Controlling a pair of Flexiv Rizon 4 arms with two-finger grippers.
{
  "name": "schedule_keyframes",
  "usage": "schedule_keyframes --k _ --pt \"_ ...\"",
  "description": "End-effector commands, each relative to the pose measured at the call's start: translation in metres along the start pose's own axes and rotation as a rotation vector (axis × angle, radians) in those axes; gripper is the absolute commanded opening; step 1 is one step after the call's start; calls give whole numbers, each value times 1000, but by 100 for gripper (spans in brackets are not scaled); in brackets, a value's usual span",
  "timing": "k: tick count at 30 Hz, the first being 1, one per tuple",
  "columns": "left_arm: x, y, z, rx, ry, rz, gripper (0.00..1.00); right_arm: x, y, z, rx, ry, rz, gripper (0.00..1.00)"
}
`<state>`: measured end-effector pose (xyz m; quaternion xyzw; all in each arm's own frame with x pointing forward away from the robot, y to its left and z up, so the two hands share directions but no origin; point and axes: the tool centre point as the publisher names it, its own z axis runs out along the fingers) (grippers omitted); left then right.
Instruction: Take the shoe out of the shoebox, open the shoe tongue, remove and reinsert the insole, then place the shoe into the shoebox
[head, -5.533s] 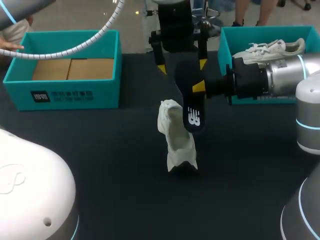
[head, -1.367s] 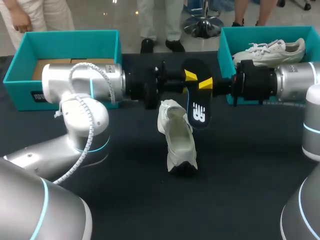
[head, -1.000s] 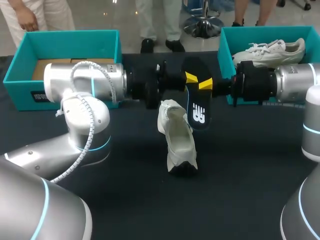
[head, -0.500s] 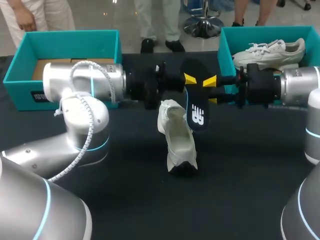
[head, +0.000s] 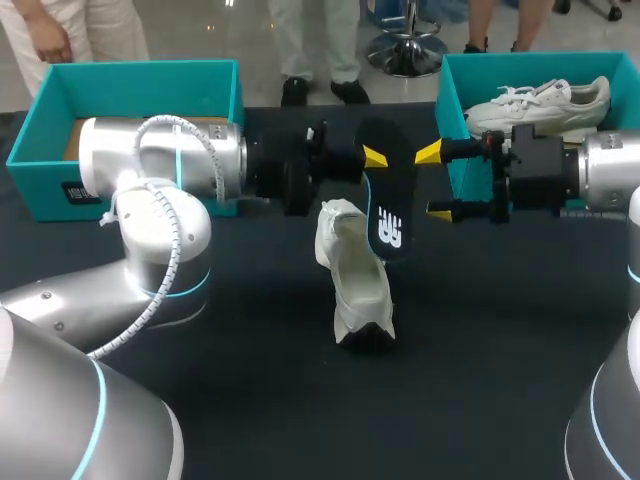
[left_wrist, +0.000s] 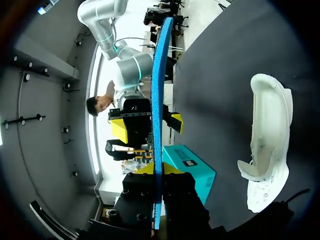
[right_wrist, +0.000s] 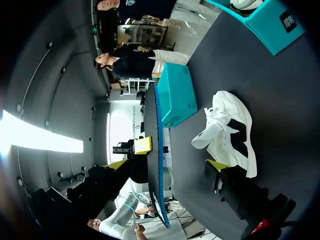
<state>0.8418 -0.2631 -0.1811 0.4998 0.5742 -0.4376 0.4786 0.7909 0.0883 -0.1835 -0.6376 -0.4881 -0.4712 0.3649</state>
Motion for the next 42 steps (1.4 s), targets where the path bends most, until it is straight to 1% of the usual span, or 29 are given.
schedule_keyframes --k 1,3,5,6,8,9,12,18,21,24,25,28,31,36,39,42 --pt "1 -2 -2 -1 17 -3 0 0 -1 0 0 -5 1 100" --pt "1 -4 -2 0 19 -4 0 0 -1 0 0 -5 1 100" --pt "0 -5 0 3 19 -5 0 -10 -1 -4 20 -58 2 100" --pt "-1 -5 0 4 17 -5 0 -16 -1 -7 23 -60 3 100" --pt "-1 -6 1 6 15 -8 0 -25 0 -18 4 -98 -11 100" --pt "-1 -6 1 7 15 -10 0 -28 0 -22 6 -110 -20 100" --pt "-1 -7 1 9 17 -16 0 -36 0 -41 -25 -118 -21 100" --pt "0 -6 2 14 23 -23 0 -38 -1 -67 -67 -136 -53 100" --pt "0 -6 1 18 24 -24 0 -37 -5 -76 -54 -159 -67 100" --pt "-1 -5 1 18 25 -25 0 -39 -10 -80 -41 -166 -73 100" --pt "-1 -5 1 17 25 -27 0 -40 -12 -83 -40 -193 -75 100" --pt "-1 -5 2 14 24 -30 0 -43 -18 -87 -40 -203 -74 100" --pt "-1 -4 2 12 23 -32 0 -46 -22 -92 -50 -243 -79 100" --pt "-1 -3 1 7 21 -34 0 -51 -28 -99 -105 -311 -104 100" --pt "0 -3 1 3 20 -35 0 -54 -30 -103 -145 -314 -115 100" --pt "0 -3 0 1 19 -35 0 -56 -34 -106 -161 -329 -122 100"
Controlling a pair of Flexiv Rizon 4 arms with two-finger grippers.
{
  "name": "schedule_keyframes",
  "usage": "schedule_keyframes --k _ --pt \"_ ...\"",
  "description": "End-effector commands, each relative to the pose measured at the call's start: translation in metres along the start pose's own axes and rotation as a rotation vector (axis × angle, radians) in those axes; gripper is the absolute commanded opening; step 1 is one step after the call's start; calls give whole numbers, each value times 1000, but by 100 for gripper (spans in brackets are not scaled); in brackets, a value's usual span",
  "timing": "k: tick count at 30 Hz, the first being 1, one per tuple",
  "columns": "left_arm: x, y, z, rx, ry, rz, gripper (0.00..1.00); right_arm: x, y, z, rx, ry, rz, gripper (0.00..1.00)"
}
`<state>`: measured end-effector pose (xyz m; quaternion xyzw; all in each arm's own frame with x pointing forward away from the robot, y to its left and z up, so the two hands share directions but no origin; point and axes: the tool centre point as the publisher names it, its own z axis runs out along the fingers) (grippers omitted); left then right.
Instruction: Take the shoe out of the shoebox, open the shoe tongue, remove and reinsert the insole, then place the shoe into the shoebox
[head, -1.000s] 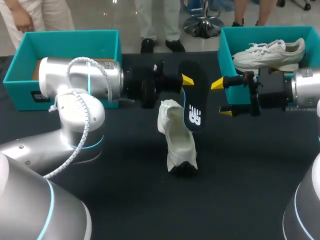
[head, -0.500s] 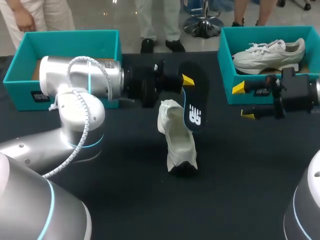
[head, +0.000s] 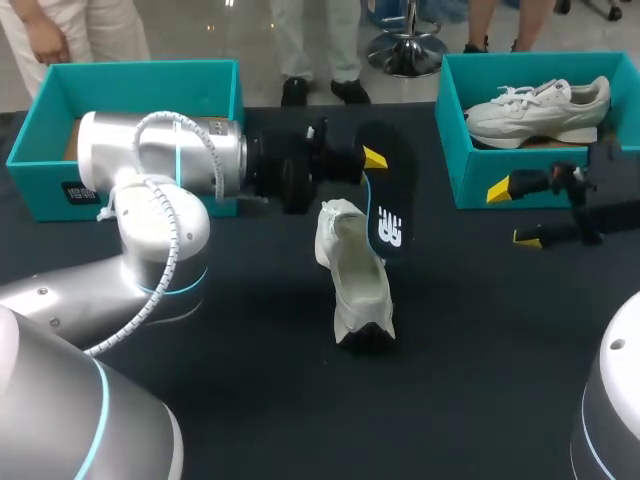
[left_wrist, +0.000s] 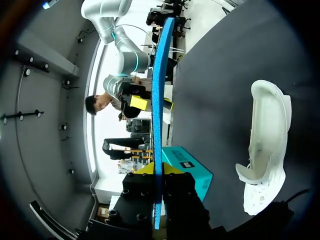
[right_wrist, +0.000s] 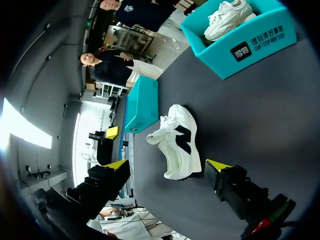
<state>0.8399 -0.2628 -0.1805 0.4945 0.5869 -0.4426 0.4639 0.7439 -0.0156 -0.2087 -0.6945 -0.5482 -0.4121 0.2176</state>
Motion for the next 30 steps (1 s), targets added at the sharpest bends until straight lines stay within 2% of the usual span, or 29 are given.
schedule_keyframes --k 1,6,17,23,30 --pt "0 -1 0 -4 -1 1 0 0 -16 -9 -47 -15 3 100" --pt "0 -1 -1 -5 -1 1 0 -6 -24 -12 -57 -20 23 100" --pt "-2 1 -2 -5 -13 2 0 -7 -25 -13 -65 -15 49 100" --pt "-9 -7 -3 25 -29 -27 0 -7 -25 -13 -65 -15 49 100" --pt "-8 -17 -6 21 -35 -41 0 -7 -25 -13 -65 -15 49 100"
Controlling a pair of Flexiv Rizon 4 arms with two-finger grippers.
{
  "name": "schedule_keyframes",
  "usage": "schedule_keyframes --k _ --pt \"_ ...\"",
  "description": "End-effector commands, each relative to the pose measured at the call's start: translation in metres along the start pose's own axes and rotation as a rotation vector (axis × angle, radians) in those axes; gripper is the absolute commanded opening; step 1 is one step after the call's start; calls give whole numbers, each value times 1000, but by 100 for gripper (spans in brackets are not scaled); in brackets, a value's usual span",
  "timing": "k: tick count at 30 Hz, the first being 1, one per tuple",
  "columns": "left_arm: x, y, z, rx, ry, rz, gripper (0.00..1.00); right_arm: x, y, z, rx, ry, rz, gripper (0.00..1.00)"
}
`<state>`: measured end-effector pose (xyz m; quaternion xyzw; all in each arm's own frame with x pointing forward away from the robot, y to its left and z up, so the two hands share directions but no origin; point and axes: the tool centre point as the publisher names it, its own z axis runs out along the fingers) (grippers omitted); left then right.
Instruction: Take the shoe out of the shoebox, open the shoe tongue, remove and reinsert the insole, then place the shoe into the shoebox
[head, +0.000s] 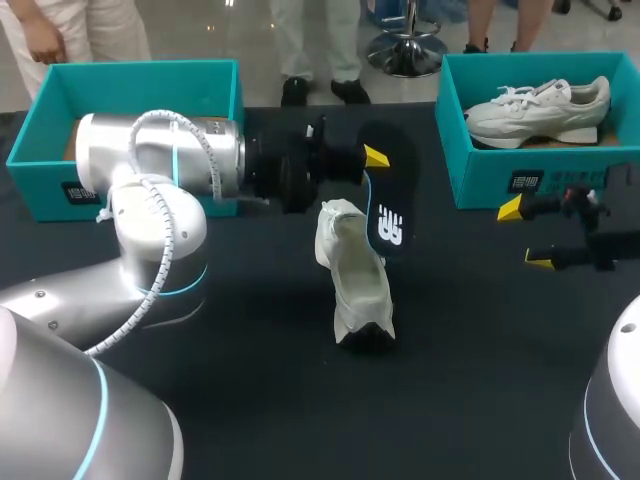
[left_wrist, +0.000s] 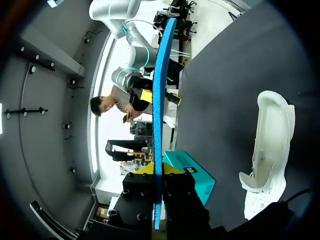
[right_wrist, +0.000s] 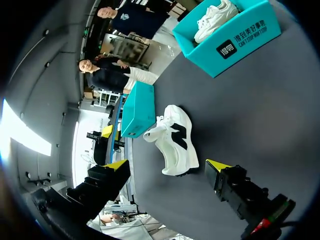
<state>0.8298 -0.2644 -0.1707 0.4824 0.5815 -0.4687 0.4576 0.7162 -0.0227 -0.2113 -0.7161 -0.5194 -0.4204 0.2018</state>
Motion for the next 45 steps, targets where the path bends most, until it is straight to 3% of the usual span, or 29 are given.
schedule_keyframes --k 1,25,33,38,45 --pt "1 -6 -5 -10 -1 -2 0 1 -1 0 -1 -4 1 100" --pt "1 -6 -5 -10 -1 -2 0 1 -1 0 -1 -4 1 100" --pt "10 -27 -22 93 44 -199 0 1 -1 0 -1 -4 1 100" --pt "19 -36 -37 116 110 -319 0 1 -1 0 -1 -4 1 100" --pt "25 -54 -49 131 122 -404 0 1 -1 0 -1 -4 1 100"
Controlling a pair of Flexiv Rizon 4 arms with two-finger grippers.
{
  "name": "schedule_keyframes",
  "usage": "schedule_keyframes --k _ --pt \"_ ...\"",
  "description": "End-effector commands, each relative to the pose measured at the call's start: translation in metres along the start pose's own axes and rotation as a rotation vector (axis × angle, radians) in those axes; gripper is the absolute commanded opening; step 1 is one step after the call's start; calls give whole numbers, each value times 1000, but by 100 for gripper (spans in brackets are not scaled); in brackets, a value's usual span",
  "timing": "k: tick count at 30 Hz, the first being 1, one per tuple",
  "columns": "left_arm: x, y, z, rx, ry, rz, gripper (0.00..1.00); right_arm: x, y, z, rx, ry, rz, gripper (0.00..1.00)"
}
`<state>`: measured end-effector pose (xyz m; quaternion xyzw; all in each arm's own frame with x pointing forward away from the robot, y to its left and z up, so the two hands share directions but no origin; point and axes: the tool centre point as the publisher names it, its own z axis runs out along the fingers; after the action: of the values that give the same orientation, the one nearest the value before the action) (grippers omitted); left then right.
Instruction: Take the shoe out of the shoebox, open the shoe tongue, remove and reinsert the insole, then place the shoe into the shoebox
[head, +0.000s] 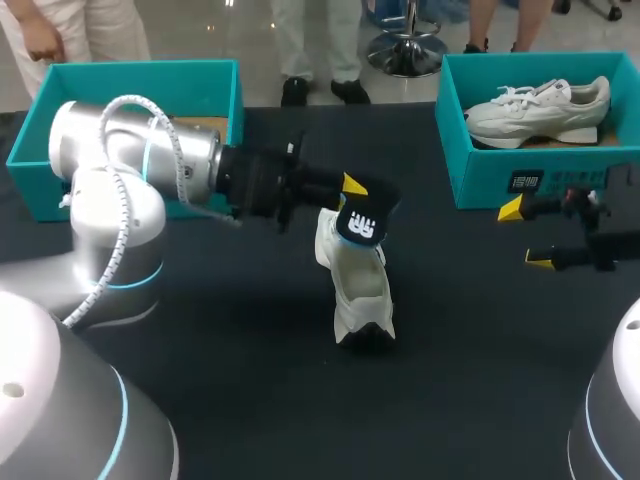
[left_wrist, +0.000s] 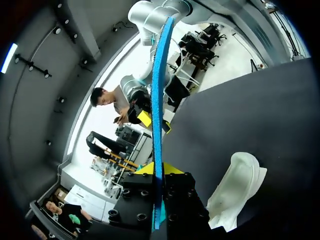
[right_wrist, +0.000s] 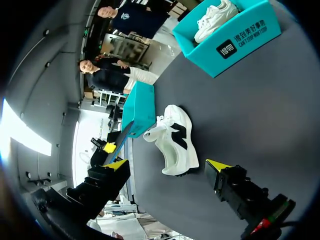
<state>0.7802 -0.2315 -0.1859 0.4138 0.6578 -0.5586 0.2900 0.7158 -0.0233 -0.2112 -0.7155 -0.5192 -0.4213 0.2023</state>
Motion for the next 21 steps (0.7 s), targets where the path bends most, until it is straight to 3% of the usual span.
schedule_keyframes --k 1,13,21 --pt "8 -13 -14 9 5 -27 0 1 -1 1 -1 -6 2 100" --pt "22 -37 -15 77 -26 -178 0 1 -1 1 -1 -6 2 100" --pt "22 -37 -15 77 -26 -178 0 1 -1 1 -1 -6 2 100"
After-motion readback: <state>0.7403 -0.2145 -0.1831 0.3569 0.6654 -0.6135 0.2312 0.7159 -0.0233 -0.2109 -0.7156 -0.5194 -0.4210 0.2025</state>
